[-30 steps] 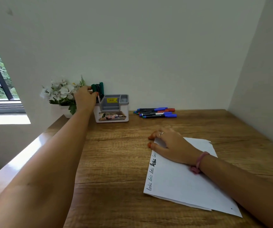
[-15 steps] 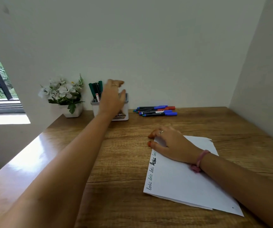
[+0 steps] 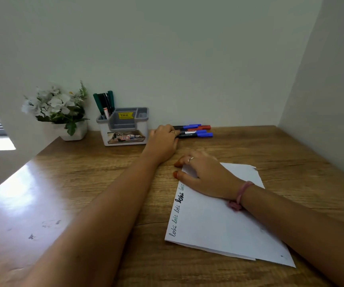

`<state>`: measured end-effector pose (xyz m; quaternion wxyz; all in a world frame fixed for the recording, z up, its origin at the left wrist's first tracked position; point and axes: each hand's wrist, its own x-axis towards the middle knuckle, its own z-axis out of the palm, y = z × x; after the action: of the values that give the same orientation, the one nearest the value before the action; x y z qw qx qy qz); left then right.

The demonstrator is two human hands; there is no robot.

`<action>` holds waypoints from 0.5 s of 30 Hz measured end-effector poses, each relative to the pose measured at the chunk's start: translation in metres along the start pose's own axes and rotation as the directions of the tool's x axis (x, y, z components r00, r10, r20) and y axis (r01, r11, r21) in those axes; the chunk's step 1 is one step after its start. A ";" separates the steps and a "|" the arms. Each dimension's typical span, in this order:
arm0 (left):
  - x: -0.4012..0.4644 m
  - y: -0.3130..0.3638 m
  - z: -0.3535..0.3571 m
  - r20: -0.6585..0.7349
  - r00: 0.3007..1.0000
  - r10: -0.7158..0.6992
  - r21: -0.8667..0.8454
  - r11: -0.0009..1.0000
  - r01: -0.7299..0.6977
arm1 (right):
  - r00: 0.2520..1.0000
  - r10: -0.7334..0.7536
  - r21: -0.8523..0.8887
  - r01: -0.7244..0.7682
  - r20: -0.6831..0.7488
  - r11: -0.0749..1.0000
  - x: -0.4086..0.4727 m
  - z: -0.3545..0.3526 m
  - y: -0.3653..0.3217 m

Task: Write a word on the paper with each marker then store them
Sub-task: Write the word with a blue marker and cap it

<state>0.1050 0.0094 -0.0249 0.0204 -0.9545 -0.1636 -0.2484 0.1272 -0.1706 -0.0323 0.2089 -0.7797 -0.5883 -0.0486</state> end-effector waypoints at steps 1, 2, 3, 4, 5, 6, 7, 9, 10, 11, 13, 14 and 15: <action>0.000 0.000 0.000 0.026 1.000 -0.015 0.026 1.000 0.014 | 1.000 -0.002 0.004 0.002 -0.003 1.000 0.001 0.000 0.000; 0.001 0.000 0.001 0.050 0.998 -0.035 0.043 0.999 0.033 | 1.000 -0.003 0.007 0.003 -0.004 1.000 0.001 0.000 0.000; 0.000 0.000 0.000 0.070 0.996 -0.062 0.048 0.997 0.059 | 1.000 -0.003 0.007 0.003 -0.003 1.000 0.001 0.000 -0.001; 0.000 0.000 0.000 0.086 0.993 -0.085 0.048 0.996 0.081 | 1.000 -0.004 0.004 0.004 -0.004 1.000 0.000 -0.001 -0.001; 0.000 0.000 0.000 0.096 0.990 -0.099 0.046 0.994 0.095 | 1.000 -0.002 0.003 0.002 -0.002 1.000 0.000 -0.001 -0.001; 0.000 0.000 -0.001 0.103 0.989 -0.104 0.046 0.994 0.100 | 1.000 0.002 0.003 -0.002 0.001 1.000 0.000 -0.001 -0.002; 0.000 0.001 -0.001 0.107 0.988 -0.109 0.045 0.993 0.105 | 1.000 0.005 0.004 -0.006 0.003 1.000 0.000 -0.002 -0.002; 0.000 0.001 -0.002 0.115 0.986 -0.122 0.028 0.992 0.119 | 1.000 0.004 -0.004 -0.004 0.005 1.000 0.000 -0.002 -0.002; 0.000 0.001 -0.003 0.120 0.984 -0.128 0.016 0.992 0.127 | 1.000 0.000 -0.011 0.000 0.006 1.000 0.000 -0.002 -0.002; 0.000 0.002 -0.003 0.124 0.983 -0.134 0.005 0.991 0.135 | 1.000 -0.002 -0.016 0.002 0.008 1.000 0.000 -0.002 -0.002; -0.001 0.003 -0.004 0.123 0.983 -0.139 -0.019 0.990 0.142 | 1.000 -0.004 -0.019 0.004 0.015 1.000 0.001 -0.002 -0.002; -0.003 0.003 -0.005 0.112 0.985 -0.134 -0.037 0.990 0.139 | 1.000 -0.012 -0.019 0.012 0.017 1.000 0.001 -0.001 -0.002; -0.004 0.004 -0.007 0.093 0.987 -0.127 -0.061 0.989 0.133 | 1.000 -0.025 -0.005 0.025 0.014 1.000 0.001 -0.001 -0.001</action>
<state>0.0995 0.0039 -0.0206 -0.0354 -0.9520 -0.2179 -0.2119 0.1266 -0.1702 -0.0306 0.2020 -0.7732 -0.5993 -0.0475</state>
